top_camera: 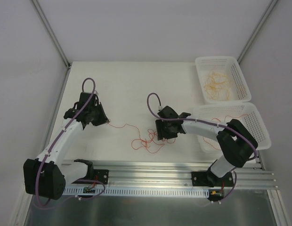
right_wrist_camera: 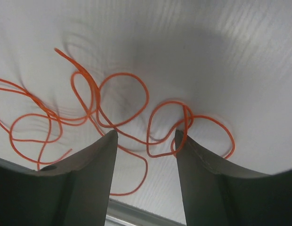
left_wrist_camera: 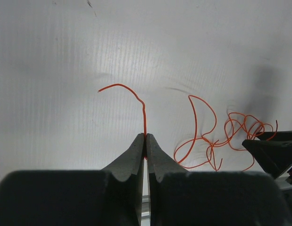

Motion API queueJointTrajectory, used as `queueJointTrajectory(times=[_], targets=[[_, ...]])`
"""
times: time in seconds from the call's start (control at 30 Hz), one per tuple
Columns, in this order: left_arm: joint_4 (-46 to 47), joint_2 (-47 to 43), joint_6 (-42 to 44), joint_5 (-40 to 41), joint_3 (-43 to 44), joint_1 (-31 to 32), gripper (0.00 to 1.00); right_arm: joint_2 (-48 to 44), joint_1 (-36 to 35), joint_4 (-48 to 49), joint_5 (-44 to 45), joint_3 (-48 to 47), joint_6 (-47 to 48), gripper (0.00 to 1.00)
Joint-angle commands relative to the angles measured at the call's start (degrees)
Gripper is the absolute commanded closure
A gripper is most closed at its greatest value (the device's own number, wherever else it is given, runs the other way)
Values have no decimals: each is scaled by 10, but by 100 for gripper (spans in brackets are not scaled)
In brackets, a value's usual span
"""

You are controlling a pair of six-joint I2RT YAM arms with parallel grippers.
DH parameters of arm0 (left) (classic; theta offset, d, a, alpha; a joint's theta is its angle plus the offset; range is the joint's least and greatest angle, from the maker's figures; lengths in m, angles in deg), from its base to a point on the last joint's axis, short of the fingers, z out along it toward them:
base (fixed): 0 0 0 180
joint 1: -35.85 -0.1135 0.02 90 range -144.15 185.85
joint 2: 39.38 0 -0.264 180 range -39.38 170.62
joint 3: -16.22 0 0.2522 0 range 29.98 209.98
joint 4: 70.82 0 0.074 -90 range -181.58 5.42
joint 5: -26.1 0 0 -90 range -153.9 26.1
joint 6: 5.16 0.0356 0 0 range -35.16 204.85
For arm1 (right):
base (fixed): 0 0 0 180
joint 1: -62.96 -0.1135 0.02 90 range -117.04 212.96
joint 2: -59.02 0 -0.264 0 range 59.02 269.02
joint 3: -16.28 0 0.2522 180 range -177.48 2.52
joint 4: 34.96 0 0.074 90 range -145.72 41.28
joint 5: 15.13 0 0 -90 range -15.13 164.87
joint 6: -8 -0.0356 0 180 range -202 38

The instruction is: Untangle the cables

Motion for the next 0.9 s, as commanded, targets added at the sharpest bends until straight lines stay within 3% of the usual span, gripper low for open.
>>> queueJointTrajectory(times=[0.0,0.17,0.27,0.37,0.43,0.57,0.67,0.87], targets=[[4,-20,15,13,-3,5,99,29,-26,11,62,-45,-3,45],[3,-16,23,25,4,5,100,71,-45,-10,118,-74,19,51],[3,-10,32,37,16,5,100,83,-48,-28,147,-83,29,65],[3,-5,39,55,27,4,100,83,-47,-50,179,-93,35,91],[3,0,44,67,33,2,100,72,-45,-69,200,-99,45,99],[-2,11,54,117,46,-31,100,-1,-29,-126,241,-132,80,99],[-5,21,47,163,44,-89,100,-90,-4,-194,261,-209,127,99],[-4,79,15,183,38,-195,100,-188,33,-300,286,-434,248,99]])
